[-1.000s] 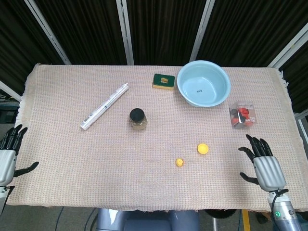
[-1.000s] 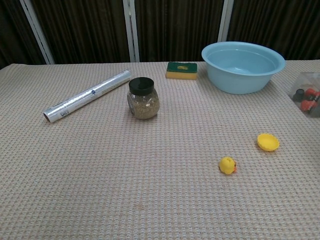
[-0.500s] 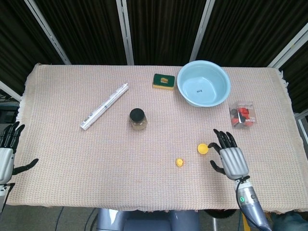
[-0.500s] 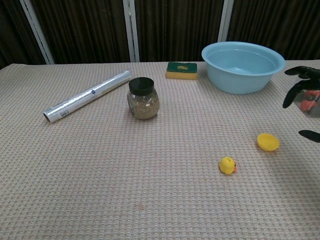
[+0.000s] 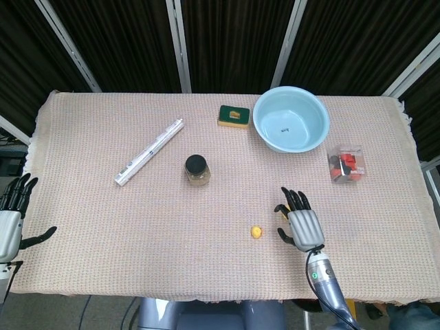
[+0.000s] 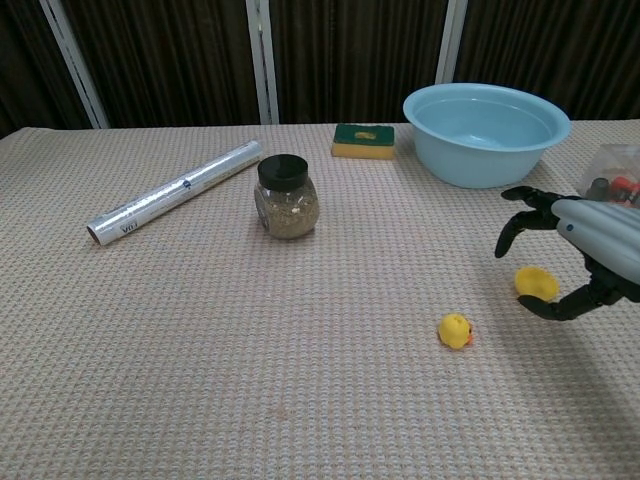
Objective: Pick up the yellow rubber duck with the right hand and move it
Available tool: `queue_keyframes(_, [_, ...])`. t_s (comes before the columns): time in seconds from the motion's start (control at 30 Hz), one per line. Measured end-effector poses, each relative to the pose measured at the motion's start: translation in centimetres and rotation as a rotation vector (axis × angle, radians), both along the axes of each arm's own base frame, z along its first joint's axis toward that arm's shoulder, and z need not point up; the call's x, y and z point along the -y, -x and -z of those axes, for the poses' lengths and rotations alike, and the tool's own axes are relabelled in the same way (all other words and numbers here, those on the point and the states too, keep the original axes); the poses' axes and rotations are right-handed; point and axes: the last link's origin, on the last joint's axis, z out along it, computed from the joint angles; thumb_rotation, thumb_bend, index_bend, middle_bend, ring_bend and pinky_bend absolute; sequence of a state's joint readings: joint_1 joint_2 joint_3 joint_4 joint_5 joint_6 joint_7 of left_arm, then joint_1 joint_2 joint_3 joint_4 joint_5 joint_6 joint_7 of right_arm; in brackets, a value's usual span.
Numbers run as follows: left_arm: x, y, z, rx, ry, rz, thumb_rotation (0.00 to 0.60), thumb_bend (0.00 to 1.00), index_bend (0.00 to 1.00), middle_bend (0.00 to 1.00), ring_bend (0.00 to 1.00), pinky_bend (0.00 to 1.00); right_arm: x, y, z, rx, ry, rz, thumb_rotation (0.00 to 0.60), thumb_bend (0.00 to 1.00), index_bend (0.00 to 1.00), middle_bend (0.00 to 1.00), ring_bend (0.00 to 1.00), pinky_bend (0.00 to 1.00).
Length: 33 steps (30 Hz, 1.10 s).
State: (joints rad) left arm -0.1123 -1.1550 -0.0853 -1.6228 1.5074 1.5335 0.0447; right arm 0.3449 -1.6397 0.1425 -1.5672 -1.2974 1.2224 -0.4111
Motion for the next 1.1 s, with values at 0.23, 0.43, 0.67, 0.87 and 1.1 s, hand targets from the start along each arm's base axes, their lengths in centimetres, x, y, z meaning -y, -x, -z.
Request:
queue_keyframes(0.23, [0.0, 0.1, 0.1, 0.008, 0.004, -0.002, 0.600, 0.00, 0.00, 0.00, 0.00, 0.23, -1.4, -0.1, 2.2, 0.015, -0.042, 0.004, 0.600, 0.29, 0.36, 0.00, 0.00, 0.00])
queue_keyframes(0.43, [-0.1, 0.0, 0.1, 0.008, 0.005, -0.001, 0.600, 0.00, 0.00, 0.00, 0.00, 0.23, -2.7, -0.4, 3.7, 0.034, -0.069, -0.003, 0.600, 0.29, 0.36, 0.00, 0.00, 0.00])
queue_keyframes(0.67, [-0.1, -0.1, 0.1, 0.009, 0.008, -0.004, 0.600, 0.00, 0.00, 0.00, 0.00, 0.23, -3.5, -1.7, 5.2, 0.054, -0.089, -0.027, 0.600, 0.29, 0.36, 0.00, 0.00, 0.00])
queue_keyframes(0.87, [-0.2, 0.0, 0.0, 0.012, 0.002, -0.007, 0.600, 0.00, 0.00, 0.00, 0.00, 0.22, -3.0, -2.7, 5.7, 0.047, -0.090, -0.049, 0.600, 0.29, 0.36, 0.00, 0.00, 0.00])
queue_keyframes(1.1, [-0.1, 0.0, 0.0, 0.018, 0.000, -0.005, 0.600, 0.00, 0.00, 0.00, 0.00, 0.23, -2.4, -3.6, 6.4, 0.040, -0.093, -0.065, 0.600, 0.29, 0.36, 0.00, 0.00, 0.00])
